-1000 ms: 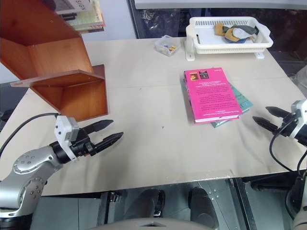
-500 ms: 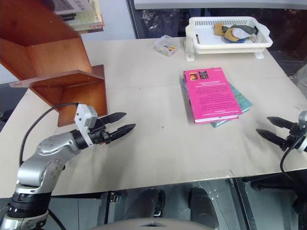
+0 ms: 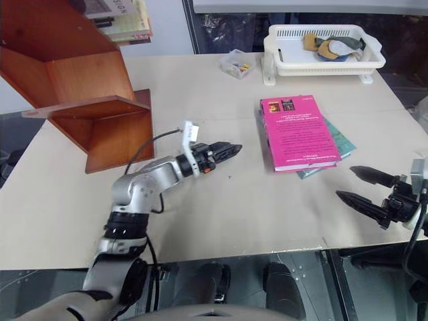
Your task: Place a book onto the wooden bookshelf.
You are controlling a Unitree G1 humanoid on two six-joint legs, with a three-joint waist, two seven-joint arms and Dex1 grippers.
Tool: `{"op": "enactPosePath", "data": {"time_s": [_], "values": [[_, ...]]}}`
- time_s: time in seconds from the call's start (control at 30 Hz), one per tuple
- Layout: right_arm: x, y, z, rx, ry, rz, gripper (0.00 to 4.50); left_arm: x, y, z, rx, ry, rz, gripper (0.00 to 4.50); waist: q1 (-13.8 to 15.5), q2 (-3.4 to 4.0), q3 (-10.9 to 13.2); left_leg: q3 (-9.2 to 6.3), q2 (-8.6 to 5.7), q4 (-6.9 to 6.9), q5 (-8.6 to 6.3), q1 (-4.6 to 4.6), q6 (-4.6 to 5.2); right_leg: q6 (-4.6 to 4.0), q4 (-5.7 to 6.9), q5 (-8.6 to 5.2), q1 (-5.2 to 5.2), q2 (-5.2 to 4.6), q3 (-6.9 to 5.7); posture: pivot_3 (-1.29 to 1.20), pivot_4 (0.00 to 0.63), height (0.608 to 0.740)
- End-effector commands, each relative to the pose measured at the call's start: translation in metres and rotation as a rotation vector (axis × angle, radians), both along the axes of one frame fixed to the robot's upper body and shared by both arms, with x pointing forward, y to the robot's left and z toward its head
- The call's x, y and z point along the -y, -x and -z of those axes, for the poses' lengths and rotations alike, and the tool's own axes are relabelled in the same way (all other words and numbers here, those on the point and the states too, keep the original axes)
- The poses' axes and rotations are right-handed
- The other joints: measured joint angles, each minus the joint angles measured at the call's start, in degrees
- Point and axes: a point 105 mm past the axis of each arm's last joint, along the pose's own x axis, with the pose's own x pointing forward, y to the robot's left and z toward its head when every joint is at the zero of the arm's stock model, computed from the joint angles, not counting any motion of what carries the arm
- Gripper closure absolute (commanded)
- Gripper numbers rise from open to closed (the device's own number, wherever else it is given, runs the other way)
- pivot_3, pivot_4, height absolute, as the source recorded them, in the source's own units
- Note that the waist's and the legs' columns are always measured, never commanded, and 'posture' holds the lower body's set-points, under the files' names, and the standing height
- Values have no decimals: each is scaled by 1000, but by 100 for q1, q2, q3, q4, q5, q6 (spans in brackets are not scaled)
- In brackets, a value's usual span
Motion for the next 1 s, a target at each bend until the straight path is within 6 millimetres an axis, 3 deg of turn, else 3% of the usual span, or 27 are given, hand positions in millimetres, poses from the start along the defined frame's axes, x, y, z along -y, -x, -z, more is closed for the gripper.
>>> {"op": "enactPosePath", "data": {"time_s": [0.03, 0.3, 0.4, 1.0], "values": [[-5, 6, -11, 48, -4, 7, 0, 16, -10, -18, -90, 132, 26, 1064, 20, -6, 3, -2, 0, 1, 0, -2, 0, 0, 0, 0, 0, 0, -3, 0, 150, 740], [-6, 18, -14, 51, 19, 19, 0, 69, -15, -22, -306, 268, 152, 1064, 6, -11, 6, -4, -5, 7, 5, -9, -8, 4, -3, -2, 0, 2, -9, 0, 150, 740], [-9, 24, -18, 55, 28, 11, 0, 82, -18, -14, -360, 257, 154, 1064, -2, -15, 9, -4, -3, 7, 4, -9, -7, 5, -3, -2, 0, 5, -8, 0, 150, 740], [-8, 34, -20, 76, 41, 43, 0, 111, -25, 6, -556, 336, 130, 1064, 4, -23, 14, -2, -2, 6, 11, -9, -19, 7, -5, -2, 0, 8, -5, 0, 150, 740]]}}
